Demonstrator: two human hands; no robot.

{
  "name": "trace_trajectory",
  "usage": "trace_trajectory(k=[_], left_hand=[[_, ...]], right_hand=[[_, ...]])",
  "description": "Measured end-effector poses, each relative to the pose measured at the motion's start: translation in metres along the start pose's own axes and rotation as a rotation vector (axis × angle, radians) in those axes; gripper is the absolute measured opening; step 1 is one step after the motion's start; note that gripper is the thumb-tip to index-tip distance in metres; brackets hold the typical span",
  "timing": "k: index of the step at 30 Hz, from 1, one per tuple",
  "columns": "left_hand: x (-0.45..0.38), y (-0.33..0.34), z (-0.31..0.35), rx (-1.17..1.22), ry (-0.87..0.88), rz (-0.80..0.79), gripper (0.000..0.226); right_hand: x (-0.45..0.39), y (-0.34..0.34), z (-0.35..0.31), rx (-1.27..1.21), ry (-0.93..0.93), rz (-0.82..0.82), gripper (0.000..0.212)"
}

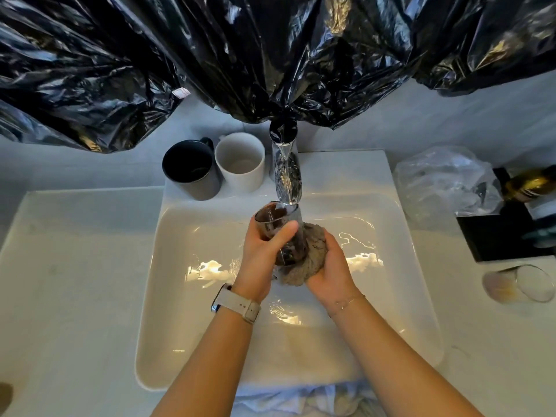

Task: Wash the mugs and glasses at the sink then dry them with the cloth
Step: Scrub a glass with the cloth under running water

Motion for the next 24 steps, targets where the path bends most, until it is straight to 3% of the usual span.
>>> trace_trajectory(k=[4,8,20,24], left_hand=[[-0.004,0.001,0.008,-0.493,0.19,-0.06,0.078],[-0.007,0.003,0.016,-0.762,0.284,-0.124,0.08],[-0.016,0.0,0.026,-0.935,0.285,-0.168,0.075],[-0.022,0.002,0.023,-0.949,0.308,-0.111,0.049]], right_hand=[[0.005,-0.021,-0.011,-0.018,-0.029,0.095,0.049],[0.011,-0.039,-0.02,0.068,-0.067,0.193,0.041],[0.023,-0.049,-0.022,0.102,-0.037,0.211,0.033],[0.024,-0.051,-0.025,0.072,-0.033,0.159,0.039]])
Point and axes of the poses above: each hand's wrist, its own x-axis away from the middle knuckle, its own y-axis out of the palm, z = x × y, the point moved 3 cm from there along -x, towards the middle knuckle
